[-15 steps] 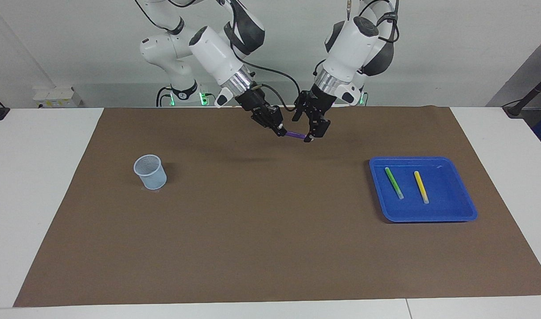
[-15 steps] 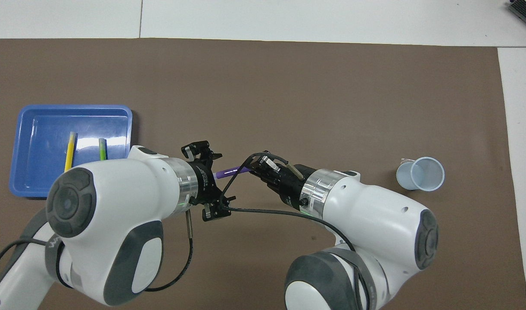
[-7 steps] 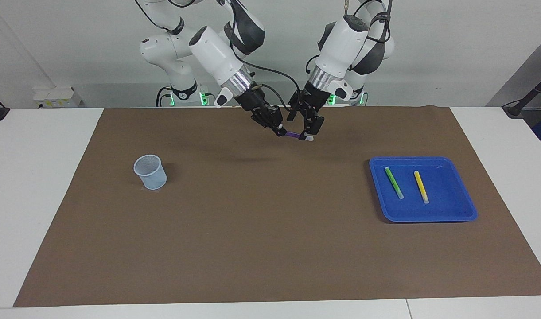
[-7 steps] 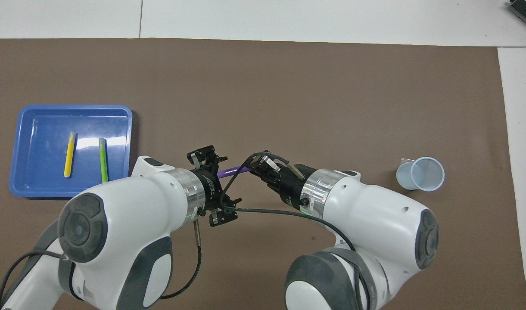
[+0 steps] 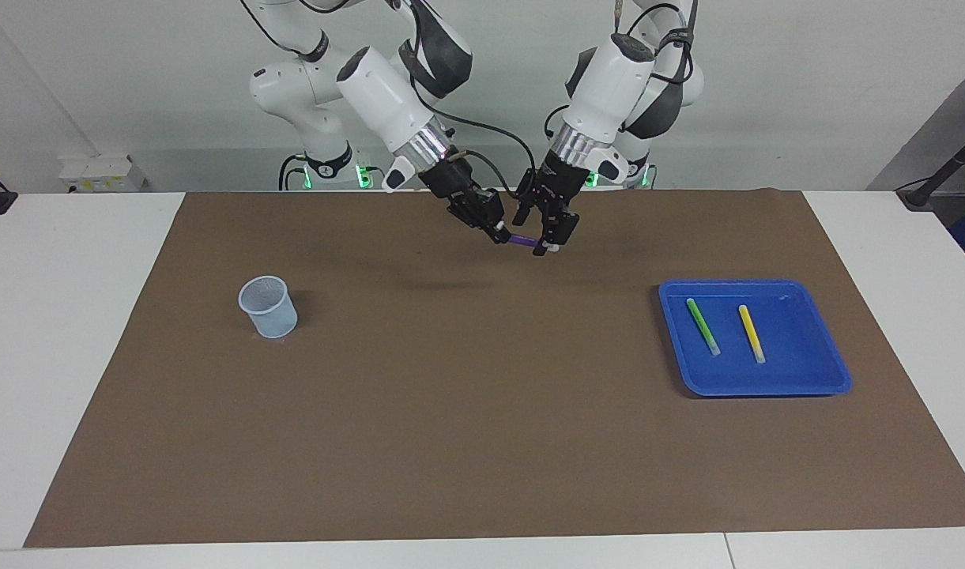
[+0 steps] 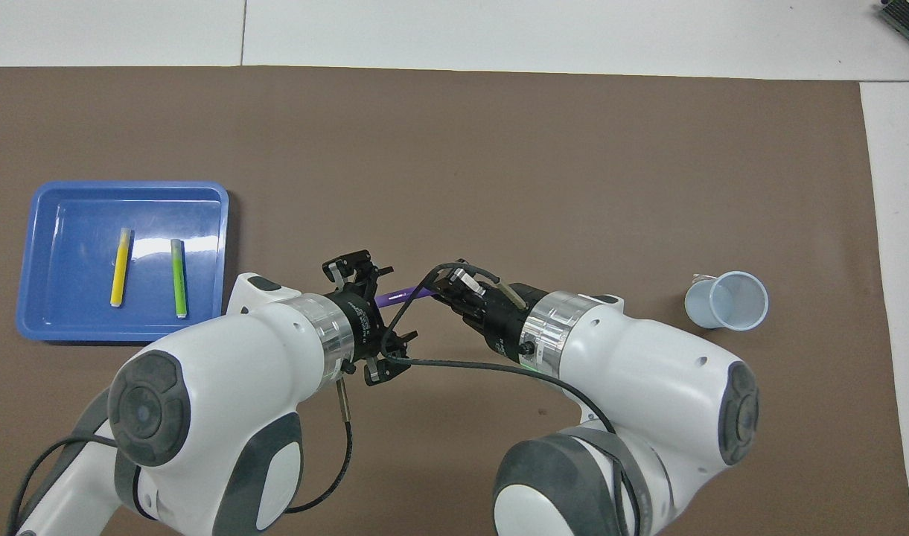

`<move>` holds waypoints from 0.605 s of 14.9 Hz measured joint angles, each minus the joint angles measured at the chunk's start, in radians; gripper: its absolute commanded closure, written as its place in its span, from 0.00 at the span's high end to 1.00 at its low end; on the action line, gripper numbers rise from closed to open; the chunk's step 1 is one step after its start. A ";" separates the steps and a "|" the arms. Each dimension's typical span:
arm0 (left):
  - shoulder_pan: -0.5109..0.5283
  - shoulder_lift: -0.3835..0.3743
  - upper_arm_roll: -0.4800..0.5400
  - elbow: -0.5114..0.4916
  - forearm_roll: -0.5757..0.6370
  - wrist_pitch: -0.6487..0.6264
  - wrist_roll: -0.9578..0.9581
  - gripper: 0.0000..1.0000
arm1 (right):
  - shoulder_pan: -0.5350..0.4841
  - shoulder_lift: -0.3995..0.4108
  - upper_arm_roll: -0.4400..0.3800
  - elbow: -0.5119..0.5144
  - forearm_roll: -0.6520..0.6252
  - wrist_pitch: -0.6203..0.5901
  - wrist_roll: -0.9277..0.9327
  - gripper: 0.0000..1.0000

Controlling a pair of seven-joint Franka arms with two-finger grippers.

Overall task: Right arm passes pens to left for tray arrangement
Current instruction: 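Close the left gripper on the purple pen and open the right gripper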

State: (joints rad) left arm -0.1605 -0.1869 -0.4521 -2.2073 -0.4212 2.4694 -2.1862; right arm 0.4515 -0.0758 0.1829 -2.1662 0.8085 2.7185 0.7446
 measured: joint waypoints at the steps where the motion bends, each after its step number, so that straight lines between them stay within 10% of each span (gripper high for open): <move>1: -0.005 0.000 0.000 -0.003 0.000 0.013 0.000 0.87 | 0.000 0.000 0.000 0.000 0.000 0.000 0.000 0.00; 9: -0.030 0.000 -0.001 -0.024 0.001 0.060 0.005 0.68 | 0.000 0.000 -0.001 0.000 0.000 0.000 0.000 0.00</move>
State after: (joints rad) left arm -0.1901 -0.1866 -0.4532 -2.2311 -0.4204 2.5289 -2.1812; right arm 0.4513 -0.0757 0.1823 -2.1657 0.8085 2.7185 0.7446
